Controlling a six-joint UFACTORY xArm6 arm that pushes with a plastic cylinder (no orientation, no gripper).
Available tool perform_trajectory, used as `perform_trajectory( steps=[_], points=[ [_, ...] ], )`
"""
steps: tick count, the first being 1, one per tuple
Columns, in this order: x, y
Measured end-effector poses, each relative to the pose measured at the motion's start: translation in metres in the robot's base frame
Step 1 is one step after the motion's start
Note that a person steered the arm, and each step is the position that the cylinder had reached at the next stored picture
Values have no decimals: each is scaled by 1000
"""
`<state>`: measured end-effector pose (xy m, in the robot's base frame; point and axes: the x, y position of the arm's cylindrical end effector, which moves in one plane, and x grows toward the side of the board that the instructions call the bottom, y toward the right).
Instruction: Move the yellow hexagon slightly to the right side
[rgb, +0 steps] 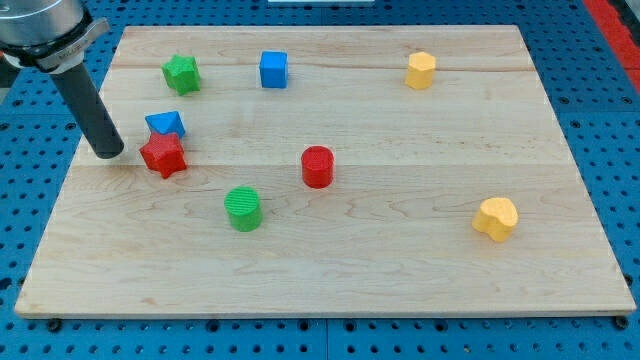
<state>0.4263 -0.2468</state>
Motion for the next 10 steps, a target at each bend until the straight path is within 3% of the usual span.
perform_trajectory(
  steps=[2,3,6,8,10],
  points=[
    [-5,0],
    [-23,-28],
    [-57,38],
    [-60,152],
    [-119,276]
  ],
)
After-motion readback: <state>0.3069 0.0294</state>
